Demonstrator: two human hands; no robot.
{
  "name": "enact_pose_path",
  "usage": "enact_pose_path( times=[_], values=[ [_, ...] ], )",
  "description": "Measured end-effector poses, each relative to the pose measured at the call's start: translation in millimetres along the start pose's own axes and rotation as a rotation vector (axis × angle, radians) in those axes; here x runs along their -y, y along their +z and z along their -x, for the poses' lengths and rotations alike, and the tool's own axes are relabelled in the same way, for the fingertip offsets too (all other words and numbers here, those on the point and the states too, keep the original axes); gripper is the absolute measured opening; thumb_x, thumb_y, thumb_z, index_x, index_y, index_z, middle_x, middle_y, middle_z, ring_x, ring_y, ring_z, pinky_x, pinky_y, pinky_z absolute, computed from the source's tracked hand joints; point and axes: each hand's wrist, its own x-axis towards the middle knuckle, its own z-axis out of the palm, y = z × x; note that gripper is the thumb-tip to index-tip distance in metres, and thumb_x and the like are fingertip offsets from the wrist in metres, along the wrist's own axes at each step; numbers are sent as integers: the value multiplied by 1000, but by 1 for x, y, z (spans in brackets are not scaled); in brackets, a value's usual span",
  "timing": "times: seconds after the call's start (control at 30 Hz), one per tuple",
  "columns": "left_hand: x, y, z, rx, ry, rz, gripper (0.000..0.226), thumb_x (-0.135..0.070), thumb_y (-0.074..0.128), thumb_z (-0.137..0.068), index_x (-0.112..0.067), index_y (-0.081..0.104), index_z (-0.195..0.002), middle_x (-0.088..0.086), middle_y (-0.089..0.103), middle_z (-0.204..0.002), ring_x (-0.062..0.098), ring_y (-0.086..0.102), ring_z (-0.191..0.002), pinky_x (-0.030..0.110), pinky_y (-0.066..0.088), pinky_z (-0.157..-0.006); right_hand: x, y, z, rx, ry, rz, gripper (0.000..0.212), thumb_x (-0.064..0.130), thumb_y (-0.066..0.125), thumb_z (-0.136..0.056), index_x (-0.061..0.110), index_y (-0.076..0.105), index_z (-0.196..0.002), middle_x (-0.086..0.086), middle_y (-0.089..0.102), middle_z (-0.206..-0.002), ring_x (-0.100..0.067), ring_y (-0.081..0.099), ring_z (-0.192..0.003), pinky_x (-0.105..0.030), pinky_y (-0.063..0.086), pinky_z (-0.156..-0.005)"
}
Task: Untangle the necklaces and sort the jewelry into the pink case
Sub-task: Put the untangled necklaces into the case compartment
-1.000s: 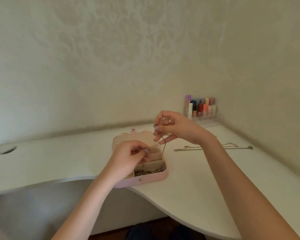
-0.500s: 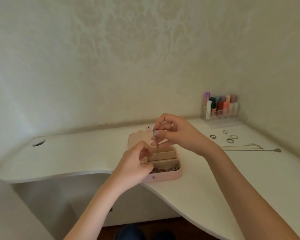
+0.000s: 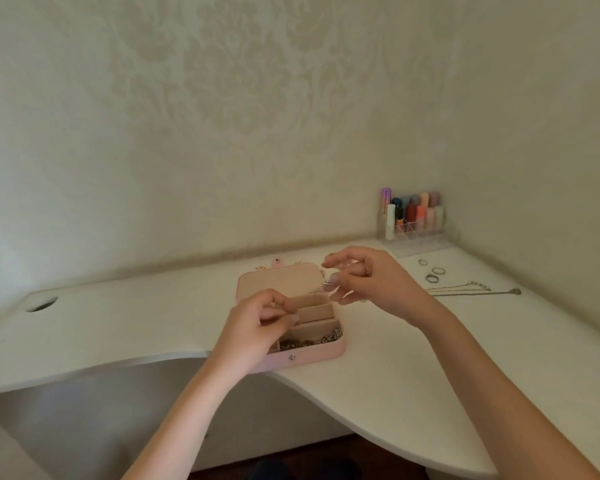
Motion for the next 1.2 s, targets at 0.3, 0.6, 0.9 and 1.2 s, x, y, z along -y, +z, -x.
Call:
enact_pose_path(
  times=[0.3,0.6,0.9,1.2],
  values=[
    [16,2,10,-59,172,-272,14,-11,75,-75,-25,73,-72,-20,67,-72,-6,59,-83,3,39,-72,-31,5,13,-110,15,340,8,19,79,-74,19,71,-72,7,54,-56,0,42,-51,-12,33,-51],
    [21,1,-4,21,150,-270,16,-15,73,-79,-30,73,-84,-15,70,-86,-2,60,-87,4,41,-77,-43,-8,13,-113,34,391,6,23,68,-85,22,73,-82,4,62,-68,-2,47,-60,-14,39,-58],
    [-32,66,-50,139,244,-190,17,-14,60,-88,-25,72,-91,-16,68,-94,-5,56,-91,11,41,-85,-79,-115,28,-749,138,683,14,10,57,-91,10,71,-94,-4,71,-95,-16,61,-83,-24,41,-70],
    [-45,195,-76,370,321,-295,37,-8,48,-91,-13,55,-127,6,50,-135,21,43,-127,27,31,-104,-118,-167,48,-852,546,1200,31,3,46,-91,9,67,-113,-23,66,-109,-37,62,-101,-38,50,-84]
  ],
)
